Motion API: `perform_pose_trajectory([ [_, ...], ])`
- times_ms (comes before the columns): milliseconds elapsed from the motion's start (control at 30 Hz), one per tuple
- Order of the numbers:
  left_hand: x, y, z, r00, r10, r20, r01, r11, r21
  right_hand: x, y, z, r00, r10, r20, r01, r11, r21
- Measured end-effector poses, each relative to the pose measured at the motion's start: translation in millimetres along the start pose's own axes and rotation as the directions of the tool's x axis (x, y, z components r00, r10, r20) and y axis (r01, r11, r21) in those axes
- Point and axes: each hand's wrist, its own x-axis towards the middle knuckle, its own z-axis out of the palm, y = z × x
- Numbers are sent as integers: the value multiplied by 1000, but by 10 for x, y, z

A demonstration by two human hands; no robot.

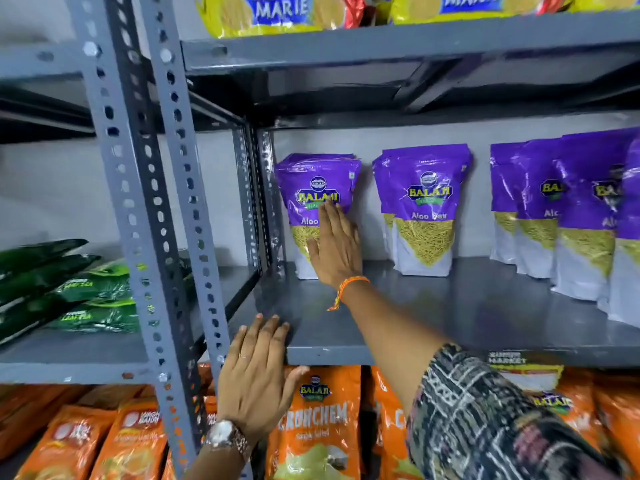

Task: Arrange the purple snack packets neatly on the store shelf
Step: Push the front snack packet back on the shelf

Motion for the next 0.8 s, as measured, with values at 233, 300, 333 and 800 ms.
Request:
perform_pose_trajectory([
  [233,-38,-120,318,971,104,-215,-87,992,89,182,-11,416,989,98,110,-88,992,-92],
  [300,-29,-134,324,959,114,-258,-85,989,121,194,-23,482,989,106,105,-94,990,-108],
  [333,-30,-132,331,956,118,-267,-86,988,129,196,-36,510,987,116,109,-105,989,-106],
  [800,-14,-115,345,957,102,-272,-79,992,97,64,-164,298,989,104,104,-82,977,-194],
])
